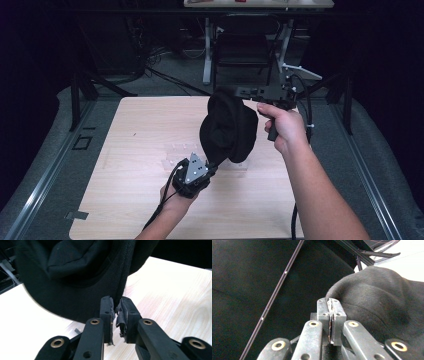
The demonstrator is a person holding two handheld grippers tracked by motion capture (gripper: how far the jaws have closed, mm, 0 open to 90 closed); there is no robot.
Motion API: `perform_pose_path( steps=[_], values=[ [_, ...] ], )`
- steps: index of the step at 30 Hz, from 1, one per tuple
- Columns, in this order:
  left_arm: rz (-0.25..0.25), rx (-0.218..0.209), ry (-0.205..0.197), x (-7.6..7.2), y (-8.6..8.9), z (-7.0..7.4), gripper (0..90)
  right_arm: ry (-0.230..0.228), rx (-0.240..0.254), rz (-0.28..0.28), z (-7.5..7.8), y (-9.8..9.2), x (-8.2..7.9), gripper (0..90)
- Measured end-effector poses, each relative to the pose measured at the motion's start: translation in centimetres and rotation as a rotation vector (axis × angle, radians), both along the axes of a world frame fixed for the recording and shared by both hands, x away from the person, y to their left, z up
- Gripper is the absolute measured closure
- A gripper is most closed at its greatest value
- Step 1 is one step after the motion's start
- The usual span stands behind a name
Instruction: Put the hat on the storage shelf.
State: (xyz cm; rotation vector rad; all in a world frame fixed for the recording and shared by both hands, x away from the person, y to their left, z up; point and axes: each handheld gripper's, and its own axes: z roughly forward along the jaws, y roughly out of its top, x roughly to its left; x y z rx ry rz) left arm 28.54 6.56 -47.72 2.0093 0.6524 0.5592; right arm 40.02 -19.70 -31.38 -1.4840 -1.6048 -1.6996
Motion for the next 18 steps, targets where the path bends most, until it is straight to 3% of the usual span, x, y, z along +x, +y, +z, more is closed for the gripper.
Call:
perform_pose_path(
  steps=[12, 16, 18],
  values=[
    [0.014, -0.029, 0.034, 0.5, 2.1, -0.6, 86.4, 0.004, -0.026, 0.013, -0.2, 1.1, 0.2, 88.7],
    [0.035, -0.07, 0.076, 0.9, 3.2, -1.3, 90.0, 0.005, -0.026, 0.011, -0.5, 1.2, 0.3, 88.7],
    [0.045, -0.068, 0.091, 1.0, 3.5, -1.7, 90.0, 0.007, -0.023, 0.009, -0.5, 1.3, 0.3, 88.7]
  ],
)
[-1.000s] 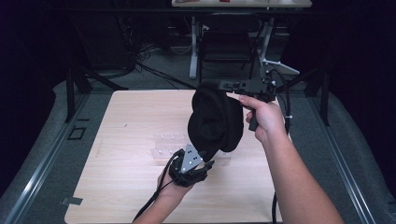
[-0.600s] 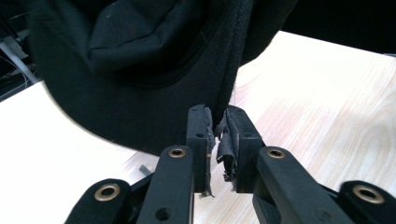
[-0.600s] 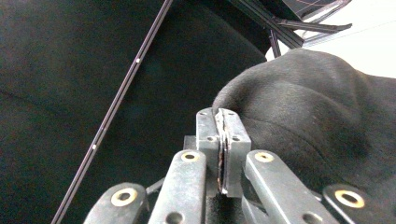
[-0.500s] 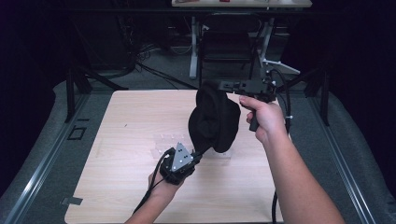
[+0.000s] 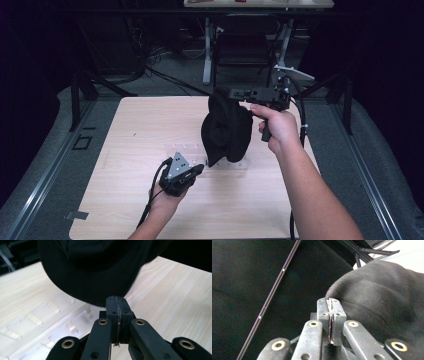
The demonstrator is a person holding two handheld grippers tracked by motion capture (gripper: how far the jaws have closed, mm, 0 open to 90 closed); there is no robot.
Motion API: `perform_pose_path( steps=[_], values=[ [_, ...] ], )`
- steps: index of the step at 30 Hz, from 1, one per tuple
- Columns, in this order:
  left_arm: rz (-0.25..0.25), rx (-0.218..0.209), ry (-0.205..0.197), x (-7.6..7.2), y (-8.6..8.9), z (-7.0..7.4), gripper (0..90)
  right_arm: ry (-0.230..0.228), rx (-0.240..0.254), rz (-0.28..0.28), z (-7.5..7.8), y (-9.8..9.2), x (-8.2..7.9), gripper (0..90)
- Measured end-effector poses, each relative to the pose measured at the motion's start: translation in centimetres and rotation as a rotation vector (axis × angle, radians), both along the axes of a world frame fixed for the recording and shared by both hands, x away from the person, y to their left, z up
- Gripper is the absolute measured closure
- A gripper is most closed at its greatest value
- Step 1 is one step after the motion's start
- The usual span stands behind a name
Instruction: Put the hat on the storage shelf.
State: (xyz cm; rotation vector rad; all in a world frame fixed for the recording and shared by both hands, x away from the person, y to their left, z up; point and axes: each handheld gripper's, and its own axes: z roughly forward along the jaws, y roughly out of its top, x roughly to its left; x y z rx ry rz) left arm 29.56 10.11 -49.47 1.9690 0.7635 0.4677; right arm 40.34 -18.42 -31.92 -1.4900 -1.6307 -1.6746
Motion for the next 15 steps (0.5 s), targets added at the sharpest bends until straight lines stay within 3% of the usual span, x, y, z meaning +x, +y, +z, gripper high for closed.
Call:
perform_pose_path(
  steps=[5, 9, 13, 15],
  values=[
    [-0.011, 0.003, -0.017, -0.4, -0.3, 0.0, 89.4, 0.002, 0.001, -0.006, 0.0, 0.3, 0.1, 88.7],
    [-0.008, 0.002, -0.039, -0.7, -1.6, 0.6, 61.8, -0.004, 0.002, 0.001, 0.1, 0.7, 0.1, 88.7],
    [-0.008, 0.006, -0.067, -0.8, -2.5, 1.0, 49.7, -0.004, 0.002, -0.004, 0.1, 0.8, 0.0, 88.7],
    [-0.006, 0.022, -0.085, -0.7, -3.2, 1.2, 50.0, -0.005, -0.001, -0.006, 0.1, 0.9, 0.0, 88.6]
  ],
)
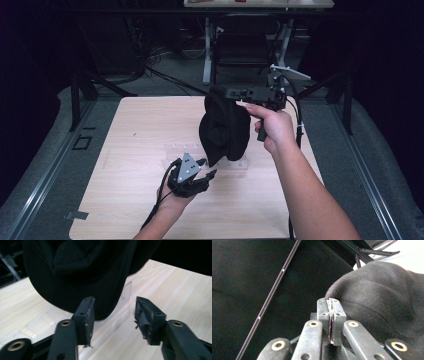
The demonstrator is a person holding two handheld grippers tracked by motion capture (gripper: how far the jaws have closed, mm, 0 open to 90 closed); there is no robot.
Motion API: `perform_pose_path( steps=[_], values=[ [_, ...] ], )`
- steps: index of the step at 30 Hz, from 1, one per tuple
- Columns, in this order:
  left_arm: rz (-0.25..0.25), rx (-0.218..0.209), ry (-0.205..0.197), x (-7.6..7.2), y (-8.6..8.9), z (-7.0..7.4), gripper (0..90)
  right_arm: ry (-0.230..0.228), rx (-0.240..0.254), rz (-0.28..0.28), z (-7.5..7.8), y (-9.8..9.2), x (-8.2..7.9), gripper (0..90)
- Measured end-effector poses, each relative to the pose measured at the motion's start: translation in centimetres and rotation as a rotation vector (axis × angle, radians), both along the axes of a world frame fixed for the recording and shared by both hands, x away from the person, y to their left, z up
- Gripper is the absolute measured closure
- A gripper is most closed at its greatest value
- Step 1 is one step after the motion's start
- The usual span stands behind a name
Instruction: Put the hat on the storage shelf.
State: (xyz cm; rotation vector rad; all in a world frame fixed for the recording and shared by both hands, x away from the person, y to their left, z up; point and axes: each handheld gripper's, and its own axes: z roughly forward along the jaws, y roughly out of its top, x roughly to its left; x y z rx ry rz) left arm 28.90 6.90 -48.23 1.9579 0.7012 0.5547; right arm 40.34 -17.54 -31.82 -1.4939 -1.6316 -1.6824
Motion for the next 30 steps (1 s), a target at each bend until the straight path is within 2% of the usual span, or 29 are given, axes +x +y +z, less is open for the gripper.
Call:
perform_pose_path(
  steps=[2, 3, 4, 6, 7, 8, 14, 20, 26, 27, 30],
  values=[
    [0.004, 0.017, -0.009, 0.2, -0.5, 0.1, 50.9, -0.001, -0.005, 0.006, 0.0, 0.0, 0.0, 88.7],
    [0.009, 0.026, -0.014, 0.3, -0.9, 0.2, 55.4, -0.001, -0.009, 0.004, 0.0, -0.1, -0.1, 88.7],
    [0.011, 0.047, -0.021, 0.5, -1.1, 0.2, 55.4, -0.001, -0.009, 0.004, 0.0, -0.1, -0.1, 88.7],
    [0.012, 0.069, -0.031, 0.6, -1.3, 0.2, 67.9, 0.001, -0.004, 0.0, 0.0, 0.0, -0.1, 88.7],
    [0.01, 0.071, -0.032, 0.6, -1.2, 0.1, 76.1, 0.0, -0.005, 0.0, 0.0, 0.0, -0.2, 88.7],
    [0.003, 0.068, -0.033, 0.6, -0.8, 0.1, 80.0, -0.002, -0.006, 0.002, 0.1, 0.0, -0.2, 88.7],
    [0.0, 0.059, -0.048, 0.5, 0.4, 0.2, 83.5, -0.006, -0.007, 0.007, 0.2, 0.3, -0.3, 88.7],
    [-0.025, 0.013, -0.051, 0.1, 1.9, 0.2, 84.2, -0.006, -0.005, 0.02, 0.3, 0.9, -0.2, 88.7],
    [-0.044, -0.021, -0.015, 0.6, 3.3, -0.6, 84.2, 0.005, -0.028, 0.023, -0.1, 1.7, 0.1, 88.7],
    [-0.051, -0.04, -0.013, 0.7, 3.6, -0.7, 84.2, 0.004, -0.026, 0.023, -0.2, 1.8, 0.2, 88.7],
    [-0.057, -0.04, -0.018, 0.8, 3.5, -0.7, 84.3, 0.004, -0.021, 0.018, -0.1, 1.9, 0.2, 88.7]
  ],
)
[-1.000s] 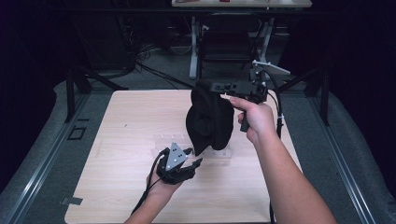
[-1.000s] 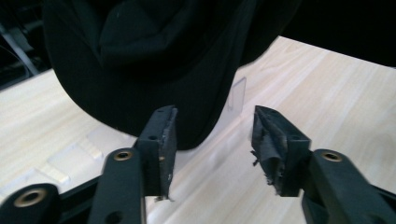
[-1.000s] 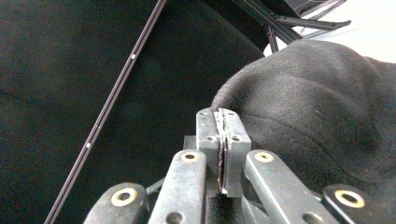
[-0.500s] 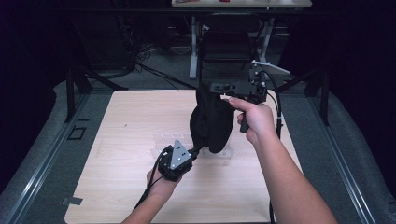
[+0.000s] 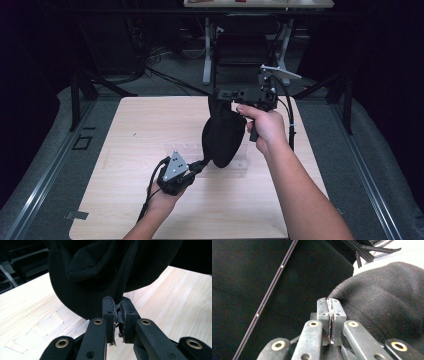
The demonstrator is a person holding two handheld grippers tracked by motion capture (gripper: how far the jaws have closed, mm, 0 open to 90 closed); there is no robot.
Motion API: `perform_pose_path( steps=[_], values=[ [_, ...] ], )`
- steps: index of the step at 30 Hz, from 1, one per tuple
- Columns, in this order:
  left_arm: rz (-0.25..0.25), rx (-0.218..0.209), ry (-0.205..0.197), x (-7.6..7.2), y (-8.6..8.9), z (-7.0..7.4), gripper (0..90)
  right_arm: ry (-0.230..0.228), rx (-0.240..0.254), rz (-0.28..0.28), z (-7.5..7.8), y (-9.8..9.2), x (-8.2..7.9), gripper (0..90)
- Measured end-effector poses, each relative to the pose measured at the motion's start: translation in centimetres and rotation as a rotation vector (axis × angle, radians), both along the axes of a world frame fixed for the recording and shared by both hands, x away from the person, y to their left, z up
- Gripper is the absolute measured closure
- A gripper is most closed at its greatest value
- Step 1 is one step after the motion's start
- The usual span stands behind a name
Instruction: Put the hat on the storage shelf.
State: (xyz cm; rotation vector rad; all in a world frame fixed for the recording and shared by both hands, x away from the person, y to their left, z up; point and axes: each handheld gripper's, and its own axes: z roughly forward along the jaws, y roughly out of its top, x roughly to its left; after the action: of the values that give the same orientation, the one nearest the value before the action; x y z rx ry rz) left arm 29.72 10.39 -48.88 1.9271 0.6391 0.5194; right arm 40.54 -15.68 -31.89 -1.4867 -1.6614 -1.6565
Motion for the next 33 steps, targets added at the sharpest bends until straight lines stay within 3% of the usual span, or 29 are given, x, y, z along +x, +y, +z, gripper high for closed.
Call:
perform_pose_path(
  steps=[2, 9, 19, 22, 23, 25, 30, 33],
  values=[
    [-0.004, 0.006, -0.004, 0.1, 0.1, 0.1, 84.3, -0.002, -0.002, -0.005, 0.1, -0.1, 0.0, 88.7],
    [-0.005, -0.047, 0.013, 0.5, 1.4, -0.3, 83.7, 0.001, 0.015, -0.002, 0.1, 0.0, -0.1, 88.7],
    [0.012, -0.039, 0.036, 0.4, 1.6, -0.7, 83.7, 0.006, 0.008, 0.016, -0.3, 1.2, 0.1, 88.3],
    [0.028, -0.022, 0.026, 0.2, 1.5, -0.8, 84.0, 0.001, -0.001, 0.017, -0.4, 1.3, 0.2, 85.6],
    [0.037, -0.022, 0.023, 0.2, 1.5, -0.8, 84.4, -0.003, 0.01, 0.018, -0.4, 1.3, 0.1, 82.6],
    [0.057, -0.02, 0.033, 0.2, 1.8, -1.0, 84.9, -0.014, -0.025, -0.001, -0.3, 1.0, 0.0, 71.6],
    [0.079, -0.005, 0.042, 0.1, 2.2, -1.5, 85.0, -0.018, -0.028, -0.024, -0.2, 0.0, -0.1, 65.9],
    [0.079, 0.023, 0.04, -0.1, 2.2, -2.0, 85.0, -0.035, -0.064, -0.031, -0.2, -0.3, -0.4, 63.2]
  ],
)
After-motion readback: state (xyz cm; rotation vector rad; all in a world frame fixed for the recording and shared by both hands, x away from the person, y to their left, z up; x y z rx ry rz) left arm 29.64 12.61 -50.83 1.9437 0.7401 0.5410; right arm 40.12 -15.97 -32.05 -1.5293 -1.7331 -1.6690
